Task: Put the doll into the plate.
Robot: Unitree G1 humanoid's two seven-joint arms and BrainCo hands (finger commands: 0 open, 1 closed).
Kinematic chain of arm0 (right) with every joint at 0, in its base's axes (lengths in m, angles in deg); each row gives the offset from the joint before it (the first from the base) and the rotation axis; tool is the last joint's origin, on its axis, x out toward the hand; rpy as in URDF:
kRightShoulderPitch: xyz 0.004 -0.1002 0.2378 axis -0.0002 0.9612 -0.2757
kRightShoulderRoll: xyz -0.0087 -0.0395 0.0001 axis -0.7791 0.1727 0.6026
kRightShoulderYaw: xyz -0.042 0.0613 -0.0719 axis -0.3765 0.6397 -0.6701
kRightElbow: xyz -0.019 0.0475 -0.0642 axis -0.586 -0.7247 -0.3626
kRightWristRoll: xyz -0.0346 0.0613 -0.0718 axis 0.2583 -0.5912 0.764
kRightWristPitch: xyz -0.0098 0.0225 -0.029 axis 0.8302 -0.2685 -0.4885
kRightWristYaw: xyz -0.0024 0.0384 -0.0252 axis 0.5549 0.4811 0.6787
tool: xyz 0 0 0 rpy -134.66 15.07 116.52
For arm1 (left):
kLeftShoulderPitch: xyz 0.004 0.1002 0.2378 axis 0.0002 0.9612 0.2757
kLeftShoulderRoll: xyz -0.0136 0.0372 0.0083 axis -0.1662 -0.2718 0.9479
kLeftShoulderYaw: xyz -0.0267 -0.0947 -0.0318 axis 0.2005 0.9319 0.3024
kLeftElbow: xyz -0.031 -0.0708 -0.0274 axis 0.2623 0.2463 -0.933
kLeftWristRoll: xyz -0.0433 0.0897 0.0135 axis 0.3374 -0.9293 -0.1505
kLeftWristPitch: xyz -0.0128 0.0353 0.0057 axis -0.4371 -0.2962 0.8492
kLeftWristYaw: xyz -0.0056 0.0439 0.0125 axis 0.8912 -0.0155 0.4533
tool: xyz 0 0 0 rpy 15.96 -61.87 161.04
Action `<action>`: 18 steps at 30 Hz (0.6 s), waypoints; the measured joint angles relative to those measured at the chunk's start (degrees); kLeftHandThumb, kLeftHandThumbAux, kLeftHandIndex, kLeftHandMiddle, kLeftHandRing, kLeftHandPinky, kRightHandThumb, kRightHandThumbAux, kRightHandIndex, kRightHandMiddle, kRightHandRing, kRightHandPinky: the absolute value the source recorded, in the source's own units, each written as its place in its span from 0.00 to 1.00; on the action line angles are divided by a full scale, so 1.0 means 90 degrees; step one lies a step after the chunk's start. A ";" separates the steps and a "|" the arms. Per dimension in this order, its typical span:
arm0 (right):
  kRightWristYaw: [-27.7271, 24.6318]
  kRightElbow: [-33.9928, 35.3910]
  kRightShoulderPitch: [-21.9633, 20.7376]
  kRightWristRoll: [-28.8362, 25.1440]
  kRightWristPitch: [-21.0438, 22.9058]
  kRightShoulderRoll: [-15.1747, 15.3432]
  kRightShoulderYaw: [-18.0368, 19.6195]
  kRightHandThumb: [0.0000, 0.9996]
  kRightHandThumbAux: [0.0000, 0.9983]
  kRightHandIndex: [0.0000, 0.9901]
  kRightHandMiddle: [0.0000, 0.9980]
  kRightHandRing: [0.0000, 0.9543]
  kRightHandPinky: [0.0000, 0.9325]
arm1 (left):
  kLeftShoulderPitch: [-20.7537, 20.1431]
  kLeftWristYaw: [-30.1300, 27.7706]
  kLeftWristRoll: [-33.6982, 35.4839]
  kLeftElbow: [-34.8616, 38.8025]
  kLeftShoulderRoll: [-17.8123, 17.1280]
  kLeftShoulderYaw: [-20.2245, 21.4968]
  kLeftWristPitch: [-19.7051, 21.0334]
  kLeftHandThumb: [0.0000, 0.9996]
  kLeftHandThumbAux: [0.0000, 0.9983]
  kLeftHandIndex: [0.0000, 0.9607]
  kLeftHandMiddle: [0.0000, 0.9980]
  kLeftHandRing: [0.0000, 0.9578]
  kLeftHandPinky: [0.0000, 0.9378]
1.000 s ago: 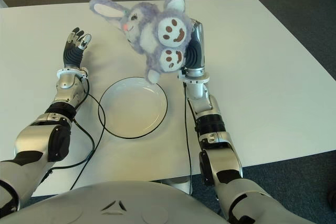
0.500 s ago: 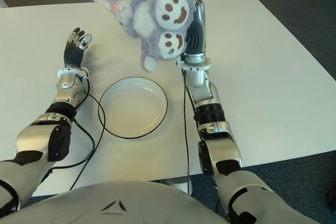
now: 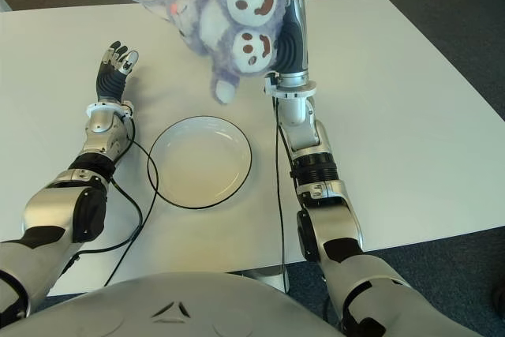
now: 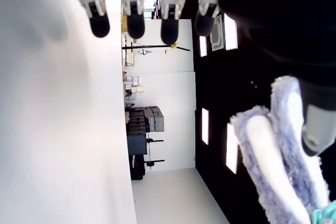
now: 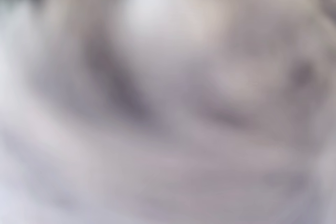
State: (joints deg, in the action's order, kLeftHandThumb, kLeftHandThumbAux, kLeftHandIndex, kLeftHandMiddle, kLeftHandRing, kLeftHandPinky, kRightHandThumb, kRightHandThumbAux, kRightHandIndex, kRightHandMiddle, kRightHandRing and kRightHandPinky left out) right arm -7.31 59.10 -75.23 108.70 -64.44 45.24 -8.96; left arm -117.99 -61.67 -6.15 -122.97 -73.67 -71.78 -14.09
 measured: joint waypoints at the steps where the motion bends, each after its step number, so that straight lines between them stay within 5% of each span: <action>1: -0.0044 0.0014 -0.0020 -0.0063 0.0020 -0.0018 -0.0010 0.71 0.71 0.44 0.82 0.88 0.91 | -0.0001 0.0000 0.0000 -0.0002 0.0000 0.0000 0.0000 0.00 0.52 0.02 0.10 0.06 0.00; 18: -0.1147 -0.0034 -0.0237 -0.1020 0.0098 -0.0212 -0.0245 0.72 0.71 0.44 0.83 0.89 0.93 | -0.0038 0.0000 -0.0021 -0.0031 0.0029 -0.0003 0.0016 0.00 0.51 0.01 0.10 0.05 0.00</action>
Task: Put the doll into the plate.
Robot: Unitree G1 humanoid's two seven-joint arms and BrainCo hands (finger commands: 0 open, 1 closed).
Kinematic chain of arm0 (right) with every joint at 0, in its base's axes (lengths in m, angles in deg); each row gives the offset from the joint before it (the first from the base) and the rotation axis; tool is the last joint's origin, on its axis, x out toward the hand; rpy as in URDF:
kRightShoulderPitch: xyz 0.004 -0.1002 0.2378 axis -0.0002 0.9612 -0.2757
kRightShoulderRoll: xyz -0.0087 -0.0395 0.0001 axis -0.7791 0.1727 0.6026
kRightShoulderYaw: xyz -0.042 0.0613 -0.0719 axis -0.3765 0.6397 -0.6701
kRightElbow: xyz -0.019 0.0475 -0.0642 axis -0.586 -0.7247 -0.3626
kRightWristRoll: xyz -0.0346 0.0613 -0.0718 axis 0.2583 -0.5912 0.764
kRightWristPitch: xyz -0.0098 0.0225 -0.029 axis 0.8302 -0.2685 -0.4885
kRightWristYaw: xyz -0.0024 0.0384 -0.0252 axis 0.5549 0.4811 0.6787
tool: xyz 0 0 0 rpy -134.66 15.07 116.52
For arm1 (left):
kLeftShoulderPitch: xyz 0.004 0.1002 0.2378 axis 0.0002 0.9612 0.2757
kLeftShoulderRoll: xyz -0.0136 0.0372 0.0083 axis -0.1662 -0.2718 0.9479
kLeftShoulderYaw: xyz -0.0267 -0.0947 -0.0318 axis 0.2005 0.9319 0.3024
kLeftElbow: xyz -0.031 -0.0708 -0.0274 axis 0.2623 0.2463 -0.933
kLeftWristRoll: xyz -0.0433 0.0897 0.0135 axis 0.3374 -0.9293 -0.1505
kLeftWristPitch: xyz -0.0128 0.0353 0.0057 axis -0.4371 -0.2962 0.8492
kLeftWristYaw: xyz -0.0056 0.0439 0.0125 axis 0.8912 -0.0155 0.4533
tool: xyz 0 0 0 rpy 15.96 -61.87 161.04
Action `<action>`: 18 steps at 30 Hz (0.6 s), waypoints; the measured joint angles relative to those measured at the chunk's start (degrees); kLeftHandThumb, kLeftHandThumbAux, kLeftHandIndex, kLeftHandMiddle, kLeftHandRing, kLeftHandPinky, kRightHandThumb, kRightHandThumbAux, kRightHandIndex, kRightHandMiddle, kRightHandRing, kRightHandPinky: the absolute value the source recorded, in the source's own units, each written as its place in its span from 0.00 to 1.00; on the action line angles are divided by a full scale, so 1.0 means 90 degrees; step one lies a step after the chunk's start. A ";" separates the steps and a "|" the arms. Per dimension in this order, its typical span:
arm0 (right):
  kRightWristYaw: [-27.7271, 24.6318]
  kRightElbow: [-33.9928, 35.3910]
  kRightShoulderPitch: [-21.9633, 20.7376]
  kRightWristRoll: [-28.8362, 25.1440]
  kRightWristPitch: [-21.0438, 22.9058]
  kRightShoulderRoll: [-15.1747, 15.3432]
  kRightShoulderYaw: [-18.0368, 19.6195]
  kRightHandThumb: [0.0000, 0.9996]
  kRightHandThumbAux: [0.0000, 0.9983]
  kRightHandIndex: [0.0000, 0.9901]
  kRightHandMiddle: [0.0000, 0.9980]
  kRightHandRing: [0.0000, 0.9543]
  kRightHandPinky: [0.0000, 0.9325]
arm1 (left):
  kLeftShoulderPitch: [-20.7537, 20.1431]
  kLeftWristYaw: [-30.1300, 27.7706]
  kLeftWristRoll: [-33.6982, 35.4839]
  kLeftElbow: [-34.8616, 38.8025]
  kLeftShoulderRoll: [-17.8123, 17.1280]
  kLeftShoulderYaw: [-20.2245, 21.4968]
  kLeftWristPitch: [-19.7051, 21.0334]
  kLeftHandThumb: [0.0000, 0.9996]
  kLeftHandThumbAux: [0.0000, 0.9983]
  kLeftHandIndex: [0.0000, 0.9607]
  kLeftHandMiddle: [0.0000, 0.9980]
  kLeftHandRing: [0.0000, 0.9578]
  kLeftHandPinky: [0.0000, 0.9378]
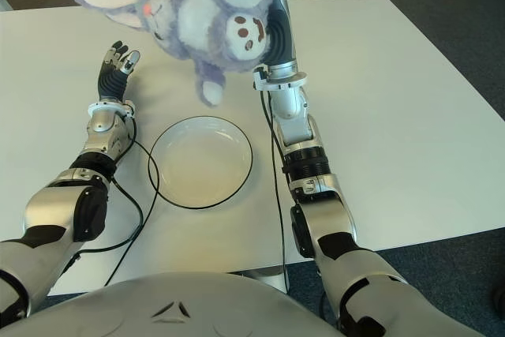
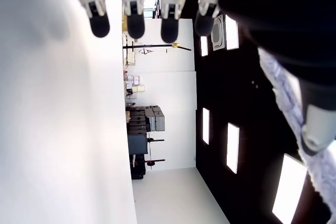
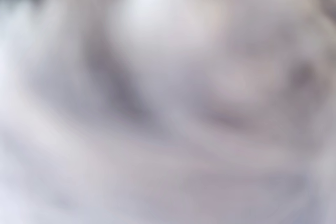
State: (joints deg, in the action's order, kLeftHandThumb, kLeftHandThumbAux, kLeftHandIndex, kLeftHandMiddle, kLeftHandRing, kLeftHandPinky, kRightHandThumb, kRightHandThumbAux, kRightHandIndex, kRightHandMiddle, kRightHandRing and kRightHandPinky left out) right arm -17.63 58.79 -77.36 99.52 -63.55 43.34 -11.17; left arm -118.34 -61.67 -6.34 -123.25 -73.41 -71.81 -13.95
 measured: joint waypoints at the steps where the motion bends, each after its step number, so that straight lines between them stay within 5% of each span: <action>1: -0.0044 0.0000 -0.0005 -0.0034 0.0000 -0.0011 -0.0011 0.72 0.71 0.44 0.83 0.89 0.93 | 0.0000 0.0000 -0.0007 0.0000 0.0000 0.0000 0.0000 0.00 0.51 0.01 0.10 0.05 0.00; 18: -0.0289 -0.0264 -0.0027 -0.0091 -0.0214 -0.0221 -0.0145 0.73 0.71 0.44 0.85 0.90 0.92 | -0.0001 0.0000 -0.0019 0.0001 0.0018 0.0004 -0.0022 0.00 0.52 0.01 0.09 0.05 0.00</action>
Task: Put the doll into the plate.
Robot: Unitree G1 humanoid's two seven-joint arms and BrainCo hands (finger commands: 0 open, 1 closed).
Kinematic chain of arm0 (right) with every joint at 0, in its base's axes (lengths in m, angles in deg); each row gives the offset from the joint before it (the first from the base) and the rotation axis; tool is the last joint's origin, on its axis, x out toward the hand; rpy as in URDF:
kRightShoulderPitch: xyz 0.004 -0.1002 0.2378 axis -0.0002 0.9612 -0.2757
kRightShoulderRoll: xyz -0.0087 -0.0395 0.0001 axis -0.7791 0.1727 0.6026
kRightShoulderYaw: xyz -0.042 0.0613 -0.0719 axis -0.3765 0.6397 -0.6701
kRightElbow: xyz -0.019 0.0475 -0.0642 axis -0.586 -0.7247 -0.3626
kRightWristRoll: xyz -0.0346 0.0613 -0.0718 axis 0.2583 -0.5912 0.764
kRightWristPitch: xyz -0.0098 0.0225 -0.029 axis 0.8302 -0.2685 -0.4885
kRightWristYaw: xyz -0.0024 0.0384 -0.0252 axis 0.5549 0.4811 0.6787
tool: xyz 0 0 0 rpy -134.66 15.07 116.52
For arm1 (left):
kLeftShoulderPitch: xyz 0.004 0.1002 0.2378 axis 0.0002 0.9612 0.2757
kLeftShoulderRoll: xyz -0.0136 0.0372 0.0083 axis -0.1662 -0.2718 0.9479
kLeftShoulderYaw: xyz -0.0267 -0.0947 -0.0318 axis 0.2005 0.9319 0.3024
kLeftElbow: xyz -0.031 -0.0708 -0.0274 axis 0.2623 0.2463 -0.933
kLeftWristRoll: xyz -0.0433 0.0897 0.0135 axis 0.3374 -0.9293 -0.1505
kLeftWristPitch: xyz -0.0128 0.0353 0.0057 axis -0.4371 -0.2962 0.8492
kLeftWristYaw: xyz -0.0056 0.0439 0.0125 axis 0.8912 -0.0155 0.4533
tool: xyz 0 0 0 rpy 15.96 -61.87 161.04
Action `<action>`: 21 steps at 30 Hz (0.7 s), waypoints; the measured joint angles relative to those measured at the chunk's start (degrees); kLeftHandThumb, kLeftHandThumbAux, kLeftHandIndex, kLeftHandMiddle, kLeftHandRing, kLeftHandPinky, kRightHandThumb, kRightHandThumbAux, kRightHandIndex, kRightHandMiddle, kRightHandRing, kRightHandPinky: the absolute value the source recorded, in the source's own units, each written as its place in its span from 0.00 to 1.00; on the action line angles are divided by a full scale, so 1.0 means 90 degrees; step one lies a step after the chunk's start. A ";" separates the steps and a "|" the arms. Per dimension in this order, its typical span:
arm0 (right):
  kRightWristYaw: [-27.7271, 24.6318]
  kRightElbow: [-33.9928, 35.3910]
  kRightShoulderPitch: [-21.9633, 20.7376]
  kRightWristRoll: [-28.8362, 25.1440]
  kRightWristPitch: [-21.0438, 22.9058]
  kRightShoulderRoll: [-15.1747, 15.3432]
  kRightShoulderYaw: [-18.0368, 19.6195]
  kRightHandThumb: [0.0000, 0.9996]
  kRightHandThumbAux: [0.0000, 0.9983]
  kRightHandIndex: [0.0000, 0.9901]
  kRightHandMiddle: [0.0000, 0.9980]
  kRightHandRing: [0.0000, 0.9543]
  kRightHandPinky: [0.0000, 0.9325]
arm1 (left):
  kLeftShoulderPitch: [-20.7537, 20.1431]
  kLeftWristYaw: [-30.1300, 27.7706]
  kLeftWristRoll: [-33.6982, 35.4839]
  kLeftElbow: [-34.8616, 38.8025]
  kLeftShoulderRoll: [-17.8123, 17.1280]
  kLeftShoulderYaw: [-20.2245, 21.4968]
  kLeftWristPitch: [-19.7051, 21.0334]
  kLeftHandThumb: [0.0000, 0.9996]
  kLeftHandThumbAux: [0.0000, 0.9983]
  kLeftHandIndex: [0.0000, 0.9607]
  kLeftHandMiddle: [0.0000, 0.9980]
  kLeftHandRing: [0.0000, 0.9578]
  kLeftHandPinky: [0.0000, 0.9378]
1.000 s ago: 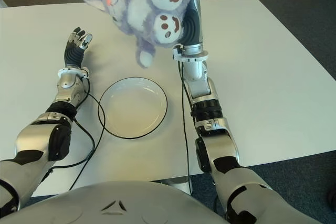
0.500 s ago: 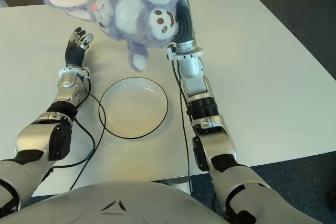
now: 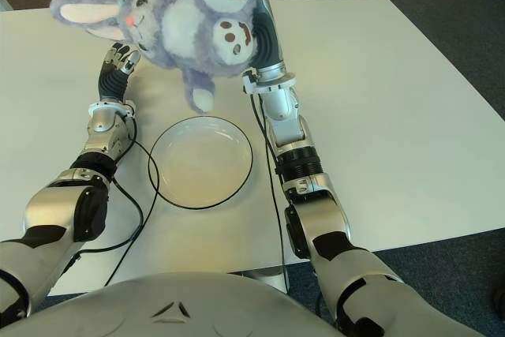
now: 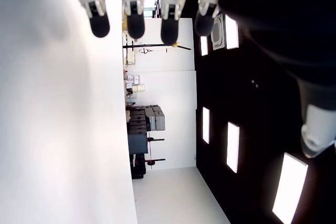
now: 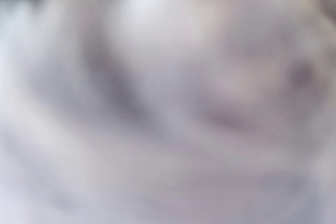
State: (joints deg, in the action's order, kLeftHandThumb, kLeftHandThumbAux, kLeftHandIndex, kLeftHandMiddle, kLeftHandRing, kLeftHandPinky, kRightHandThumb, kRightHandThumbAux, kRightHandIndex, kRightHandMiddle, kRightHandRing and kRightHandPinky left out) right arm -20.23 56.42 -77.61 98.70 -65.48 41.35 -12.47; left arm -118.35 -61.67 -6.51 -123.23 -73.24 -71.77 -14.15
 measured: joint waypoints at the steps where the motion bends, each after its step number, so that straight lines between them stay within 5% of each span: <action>1: -0.0002 -0.0031 -0.0004 0.0000 -0.0029 -0.0006 -0.0001 0.73 0.71 0.44 0.85 0.90 0.92 | 0.0000 0.0001 -0.0001 0.0000 0.0002 0.0000 -0.0007 0.00 0.51 0.01 0.09 0.05 0.00; 21: -0.0204 -0.0456 -0.0057 -0.0145 -0.0388 -0.0213 -0.0052 0.73 0.71 0.44 0.85 0.90 0.93 | 0.0004 0.0014 -0.0047 0.0003 0.0018 0.0005 -0.0052 0.00 0.51 0.01 0.09 0.05 0.00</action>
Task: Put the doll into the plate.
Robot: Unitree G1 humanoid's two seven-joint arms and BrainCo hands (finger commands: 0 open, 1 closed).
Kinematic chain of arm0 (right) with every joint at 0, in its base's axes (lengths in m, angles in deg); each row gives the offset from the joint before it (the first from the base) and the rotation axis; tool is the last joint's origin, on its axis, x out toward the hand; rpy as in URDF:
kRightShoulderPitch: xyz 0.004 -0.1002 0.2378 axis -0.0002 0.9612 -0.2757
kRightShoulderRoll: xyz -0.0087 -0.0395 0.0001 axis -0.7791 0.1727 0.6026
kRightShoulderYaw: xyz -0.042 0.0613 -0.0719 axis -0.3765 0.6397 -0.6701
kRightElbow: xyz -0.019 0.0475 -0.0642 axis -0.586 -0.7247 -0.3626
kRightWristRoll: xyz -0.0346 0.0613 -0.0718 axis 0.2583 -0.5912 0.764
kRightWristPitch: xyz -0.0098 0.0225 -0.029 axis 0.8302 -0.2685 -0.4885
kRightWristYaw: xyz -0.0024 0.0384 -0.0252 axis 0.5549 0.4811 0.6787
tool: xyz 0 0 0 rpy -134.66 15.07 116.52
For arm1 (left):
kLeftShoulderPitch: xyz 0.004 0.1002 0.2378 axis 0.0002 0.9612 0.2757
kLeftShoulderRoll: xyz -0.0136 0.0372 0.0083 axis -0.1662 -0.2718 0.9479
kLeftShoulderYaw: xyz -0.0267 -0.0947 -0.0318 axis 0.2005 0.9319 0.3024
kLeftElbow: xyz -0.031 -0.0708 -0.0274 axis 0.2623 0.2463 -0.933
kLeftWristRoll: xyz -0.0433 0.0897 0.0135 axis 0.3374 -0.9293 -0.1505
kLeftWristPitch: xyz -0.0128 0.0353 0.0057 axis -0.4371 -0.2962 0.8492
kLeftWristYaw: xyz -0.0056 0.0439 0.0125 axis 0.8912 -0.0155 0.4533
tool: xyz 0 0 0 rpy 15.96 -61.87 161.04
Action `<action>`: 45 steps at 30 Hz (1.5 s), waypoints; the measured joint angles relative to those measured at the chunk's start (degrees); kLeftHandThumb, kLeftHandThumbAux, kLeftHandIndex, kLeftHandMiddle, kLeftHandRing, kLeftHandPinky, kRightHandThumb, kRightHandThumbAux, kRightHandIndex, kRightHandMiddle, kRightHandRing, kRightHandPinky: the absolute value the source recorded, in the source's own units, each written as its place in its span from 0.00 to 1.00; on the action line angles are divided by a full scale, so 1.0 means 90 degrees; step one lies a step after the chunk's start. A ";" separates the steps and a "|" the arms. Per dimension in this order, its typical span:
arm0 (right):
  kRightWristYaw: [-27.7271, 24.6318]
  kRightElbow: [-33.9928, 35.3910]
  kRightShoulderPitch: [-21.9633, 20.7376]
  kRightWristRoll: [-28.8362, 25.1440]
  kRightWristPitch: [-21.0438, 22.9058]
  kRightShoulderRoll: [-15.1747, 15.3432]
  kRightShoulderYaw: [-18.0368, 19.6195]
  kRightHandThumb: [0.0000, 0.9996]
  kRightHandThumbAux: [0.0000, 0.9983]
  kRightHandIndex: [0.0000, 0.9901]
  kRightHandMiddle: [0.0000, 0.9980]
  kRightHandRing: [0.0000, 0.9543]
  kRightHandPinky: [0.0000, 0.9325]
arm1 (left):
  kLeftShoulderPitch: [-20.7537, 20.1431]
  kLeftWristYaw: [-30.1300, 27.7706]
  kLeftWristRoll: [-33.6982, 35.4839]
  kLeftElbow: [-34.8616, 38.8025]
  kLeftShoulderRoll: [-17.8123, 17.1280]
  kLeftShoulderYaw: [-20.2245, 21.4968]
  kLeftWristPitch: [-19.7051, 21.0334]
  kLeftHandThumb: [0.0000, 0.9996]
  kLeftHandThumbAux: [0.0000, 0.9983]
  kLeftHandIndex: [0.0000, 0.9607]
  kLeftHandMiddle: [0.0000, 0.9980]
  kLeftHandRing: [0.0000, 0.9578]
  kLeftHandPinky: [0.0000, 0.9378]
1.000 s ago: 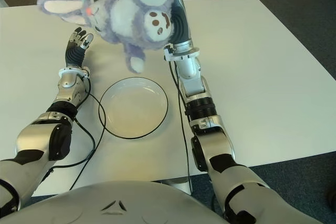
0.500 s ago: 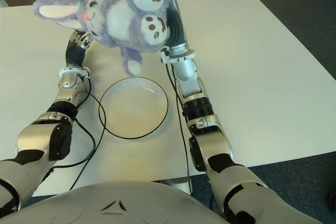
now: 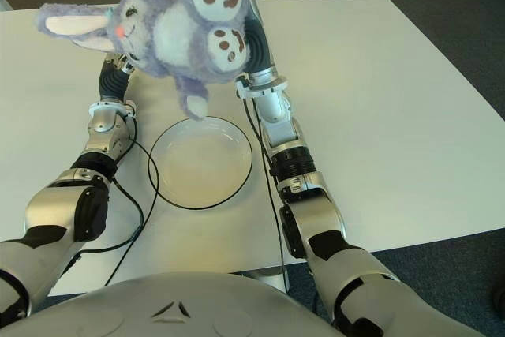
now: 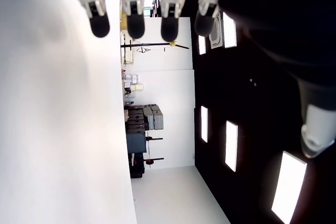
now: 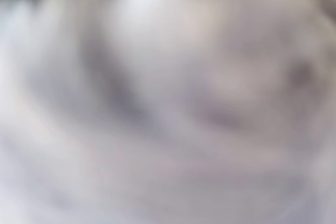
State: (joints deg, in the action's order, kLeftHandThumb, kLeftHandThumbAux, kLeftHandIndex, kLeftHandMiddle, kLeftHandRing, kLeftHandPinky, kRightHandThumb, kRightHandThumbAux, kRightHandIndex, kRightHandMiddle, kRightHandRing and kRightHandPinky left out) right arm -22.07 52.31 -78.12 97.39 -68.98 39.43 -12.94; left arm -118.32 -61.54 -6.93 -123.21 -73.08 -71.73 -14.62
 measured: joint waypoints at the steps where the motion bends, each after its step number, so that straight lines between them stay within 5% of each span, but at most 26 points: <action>1: 0.0000 -0.0021 0.0001 0.0007 -0.0003 -0.0004 -0.0006 0.73 0.71 0.44 0.85 0.90 0.93 | -0.0001 0.0000 0.0000 0.0000 0.0001 0.0000 0.0000 0.00 0.52 0.01 0.10 0.05 0.00; 45: 0.0673 -0.0328 0.0174 0.0951 -0.0335 0.0038 -0.0229 0.72 0.71 0.44 0.86 0.92 0.94 | 0.0071 0.0000 0.0017 0.0101 0.0022 0.0021 -0.0044 0.00 0.52 0.01 0.10 0.05 0.00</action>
State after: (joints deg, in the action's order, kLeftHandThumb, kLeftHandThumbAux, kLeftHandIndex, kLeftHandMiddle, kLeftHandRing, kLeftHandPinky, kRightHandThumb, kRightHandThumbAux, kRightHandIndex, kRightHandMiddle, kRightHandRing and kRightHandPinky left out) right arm -16.01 49.36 -76.55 105.95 -71.99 39.78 -15.00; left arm -117.68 -61.54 -6.78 -122.30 -72.88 -71.54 -15.02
